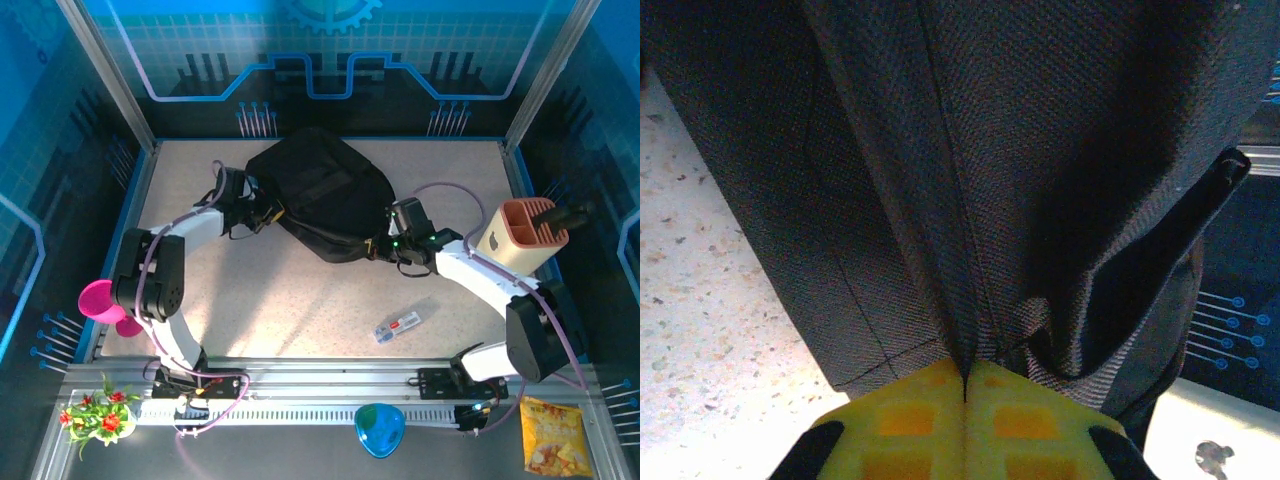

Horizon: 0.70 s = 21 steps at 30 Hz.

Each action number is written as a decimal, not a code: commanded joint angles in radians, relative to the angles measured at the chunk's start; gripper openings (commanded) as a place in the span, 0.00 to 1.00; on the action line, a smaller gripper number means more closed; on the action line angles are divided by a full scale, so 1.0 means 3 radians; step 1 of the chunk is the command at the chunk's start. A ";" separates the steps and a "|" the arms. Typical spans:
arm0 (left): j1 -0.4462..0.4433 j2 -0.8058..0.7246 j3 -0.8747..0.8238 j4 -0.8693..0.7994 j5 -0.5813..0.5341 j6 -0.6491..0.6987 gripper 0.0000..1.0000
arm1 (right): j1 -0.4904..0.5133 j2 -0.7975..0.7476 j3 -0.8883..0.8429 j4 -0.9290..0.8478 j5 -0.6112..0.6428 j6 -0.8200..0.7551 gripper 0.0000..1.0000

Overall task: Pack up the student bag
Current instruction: Zip the student bag at the top-center of the table.

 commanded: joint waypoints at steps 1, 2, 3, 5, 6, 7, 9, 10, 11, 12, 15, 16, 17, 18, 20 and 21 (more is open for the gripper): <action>0.0108 0.0099 0.0209 -0.0078 -0.0141 0.0135 0.00 | 0.0015 0.0096 0.0291 -0.0211 0.0269 -0.0112 0.00; 0.0117 0.0105 0.0228 -0.0119 -0.0163 0.0148 0.05 | 0.0051 0.0151 0.0380 -0.0217 0.0253 -0.0189 0.00; 0.0124 0.0092 0.0237 -0.0148 -0.0189 0.0155 0.12 | 0.0114 0.0232 0.0512 -0.0248 0.0231 -0.0288 0.00; 0.0157 0.0038 0.0216 -0.0201 -0.0260 0.0161 0.27 | 0.0264 0.0388 0.0791 -0.0381 0.0272 -0.0473 0.00; 0.0182 -0.0008 0.0188 -0.0231 -0.0288 0.0153 0.35 | 0.0346 0.0490 0.0928 -0.0410 0.0258 -0.0560 0.00; 0.0208 -0.0065 0.0148 -0.0253 -0.0300 0.0148 0.42 | 0.0424 0.0574 0.1042 -0.0418 0.0218 -0.0636 0.00; 0.0254 -0.0209 0.0023 -0.0270 -0.0310 0.0114 0.50 | 0.0546 0.0723 0.1222 -0.0394 0.0119 -0.0734 0.00; 0.0272 -0.0296 -0.0056 -0.0275 -0.0310 0.0096 0.53 | 0.0610 0.0806 0.1323 -0.0389 0.0060 -0.0771 0.00; 0.0285 -0.0367 -0.0133 -0.0286 -0.0301 0.0083 0.56 | 0.0659 0.0883 0.1416 -0.0389 0.0018 -0.0797 0.00; 0.0298 -0.0461 -0.0216 -0.0312 -0.0299 0.0053 0.59 | 0.0724 0.0969 0.1529 -0.0393 -0.0043 -0.0834 0.00; 0.0303 -0.0725 -0.0477 -0.0335 -0.0251 -0.0094 0.65 | 0.0899 0.1233 0.1836 -0.0414 -0.0179 -0.0892 0.00; 0.0302 -0.0818 -0.0563 -0.0342 -0.0213 -0.0145 0.66 | 0.0949 0.1316 0.1935 -0.0414 -0.0246 -0.0896 0.00; 0.0304 -0.0896 -0.0625 -0.0373 -0.0199 -0.0196 0.67 | 0.0984 0.1370 0.2018 -0.0397 -0.0315 -0.0895 0.00; 0.0301 -0.0992 -0.0709 -0.0388 -0.0183 -0.0278 0.69 | 0.1023 0.1443 0.2082 -0.0369 -0.0392 -0.0885 0.00; 0.0299 -0.1157 -0.0901 -0.0337 -0.0105 -0.0468 0.70 | 0.1075 0.1549 0.2166 -0.0321 -0.0506 -0.0859 0.00; 0.0299 -0.1234 -0.1002 -0.0286 -0.0049 -0.0580 0.71 | 0.1101 0.1606 0.2204 -0.0307 -0.0555 -0.0842 0.00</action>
